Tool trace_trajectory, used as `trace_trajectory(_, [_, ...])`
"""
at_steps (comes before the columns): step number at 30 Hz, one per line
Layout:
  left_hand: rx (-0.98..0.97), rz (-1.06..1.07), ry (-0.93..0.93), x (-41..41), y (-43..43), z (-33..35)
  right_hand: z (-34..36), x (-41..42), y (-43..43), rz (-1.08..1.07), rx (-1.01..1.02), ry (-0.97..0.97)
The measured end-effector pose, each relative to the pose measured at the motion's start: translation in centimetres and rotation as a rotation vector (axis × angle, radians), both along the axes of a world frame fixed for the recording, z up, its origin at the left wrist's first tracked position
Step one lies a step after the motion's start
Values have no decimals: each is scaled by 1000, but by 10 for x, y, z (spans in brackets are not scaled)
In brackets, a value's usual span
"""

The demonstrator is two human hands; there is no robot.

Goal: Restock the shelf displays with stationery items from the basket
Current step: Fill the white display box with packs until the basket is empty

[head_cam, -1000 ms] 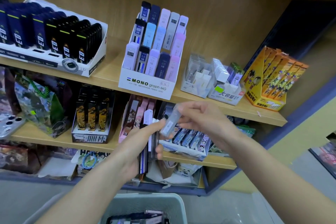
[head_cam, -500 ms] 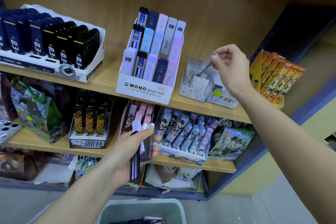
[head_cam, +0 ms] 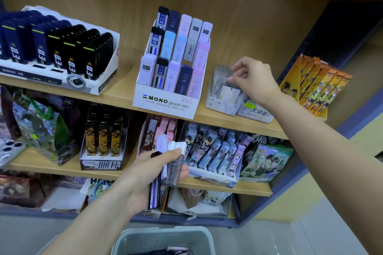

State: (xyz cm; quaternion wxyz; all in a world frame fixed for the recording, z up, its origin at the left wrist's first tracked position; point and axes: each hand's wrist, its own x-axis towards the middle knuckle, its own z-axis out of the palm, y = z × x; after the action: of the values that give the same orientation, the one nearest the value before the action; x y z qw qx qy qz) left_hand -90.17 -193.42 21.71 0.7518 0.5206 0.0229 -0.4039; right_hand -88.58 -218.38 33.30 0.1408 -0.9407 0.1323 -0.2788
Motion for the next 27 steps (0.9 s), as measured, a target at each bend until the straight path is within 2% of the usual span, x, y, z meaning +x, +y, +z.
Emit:
trace_trajectory(5, [-15,3,-23,0,0,0,-8,0,7,-94,-205,-20])
trace_trajectory(9, [-5,-1,-42,2,1,-2,-21,-28,37,-54,-41,-190])
trace_trajectory(11, [3,5,-55,2,1,-3,-38,-47,61,15,100,-62])
trace_trajectory(15, [54,-23,-114,-3,-3,-4,-76,-71,93,88,463,467])
trace_trajectory(17, [91,-59,-151,-6,-6,-5,-84,-75,97,109,644,562])
trace_trajectory(19, [114,-99,-198,-9,-6,-6,-86,-78,97,127,806,554])
trace_trajectory(22, [129,-93,-263,-10,-11,-6,-84,-85,92,117,938,525])
trace_trajectory(25, [155,-41,-276,-7,-14,-4,-72,-93,85,108,977,391])
trace_trajectory(27, [141,-26,-255,-3,-14,-5,-56,-100,74,87,919,251])
